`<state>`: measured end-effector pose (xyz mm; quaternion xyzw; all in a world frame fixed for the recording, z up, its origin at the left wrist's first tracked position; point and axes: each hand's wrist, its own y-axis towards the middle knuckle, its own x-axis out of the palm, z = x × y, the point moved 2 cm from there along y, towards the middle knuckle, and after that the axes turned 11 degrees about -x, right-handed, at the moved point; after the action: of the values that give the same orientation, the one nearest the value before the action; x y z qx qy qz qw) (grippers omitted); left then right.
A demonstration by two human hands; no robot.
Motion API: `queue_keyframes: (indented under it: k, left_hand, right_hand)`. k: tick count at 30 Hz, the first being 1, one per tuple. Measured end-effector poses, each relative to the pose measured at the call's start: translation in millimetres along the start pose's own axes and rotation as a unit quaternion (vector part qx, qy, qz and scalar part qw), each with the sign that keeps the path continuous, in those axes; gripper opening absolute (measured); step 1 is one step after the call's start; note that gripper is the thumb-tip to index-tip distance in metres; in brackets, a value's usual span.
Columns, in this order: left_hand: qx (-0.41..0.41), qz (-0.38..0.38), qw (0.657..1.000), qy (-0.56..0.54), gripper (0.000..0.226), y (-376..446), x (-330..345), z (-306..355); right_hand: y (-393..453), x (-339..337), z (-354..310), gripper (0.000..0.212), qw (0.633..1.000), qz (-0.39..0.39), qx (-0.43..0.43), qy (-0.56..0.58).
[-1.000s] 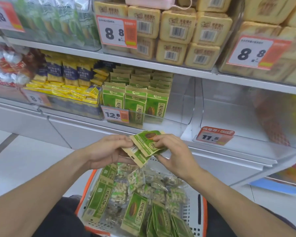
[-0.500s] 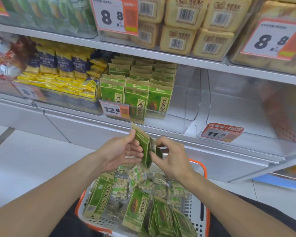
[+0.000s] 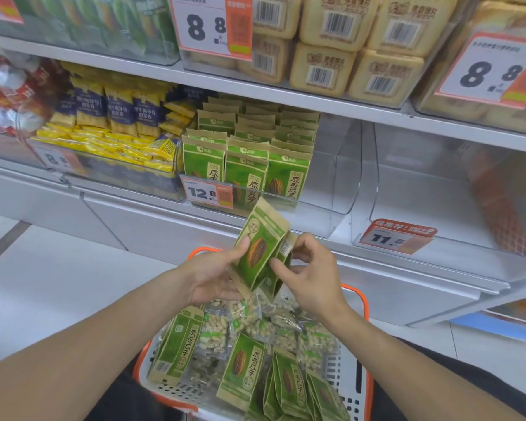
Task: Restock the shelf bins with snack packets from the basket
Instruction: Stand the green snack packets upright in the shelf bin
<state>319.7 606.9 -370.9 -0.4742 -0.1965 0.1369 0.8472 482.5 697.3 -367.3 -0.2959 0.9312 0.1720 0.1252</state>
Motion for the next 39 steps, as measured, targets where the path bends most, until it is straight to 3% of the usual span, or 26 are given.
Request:
queue_keyframes:
  k: [8,12,14,21,26,33,39]
  left_hand:
    - [0.056,0.066,0.994,-0.064,0.036,3.4,-27.8,16.1]
    - [0.046,0.071,0.995,-0.054,0.021,2.6,-36.5,19.9]
    - [0.052,0.063,0.995,-0.065,0.024,2.2,-38.7,21.6]
    - [0.073,0.057,0.996,-0.005,0.024,-1.8,-42.7,26.1]
    - [0.08,0.125,0.986,0.083,0.03,-4.5,-59.6,31.8]
    - [0.067,-0.011,0.997,0.029,0.039,-15.5,-42.8,31.1]
    - [0.093,-0.057,0.994,0.014,0.037,-12.5,-27.0,27.8]
  right_hand:
    - [7.6,-23.3,10.9,0.028,0.984,0.127,0.106,0.069]
    - [12.1,-36.4,2.5,0.028,0.975,0.187,0.069,0.097]
    - [14.0,-39.5,-4.9,0.027,0.977,0.189,0.035,0.094]
    - [16.6,-44.4,-7.5,0.044,0.986,0.141,-0.078,0.035]
    - [13.0,-40.3,-5.3,0.023,0.981,0.109,-0.162,0.01]
    - [9.8,-21.1,0.1,0.025,0.97,-0.005,-0.243,-0.013]
    - [6.1,-9.9,-2.1,0.009,0.974,-0.059,-0.214,0.04]
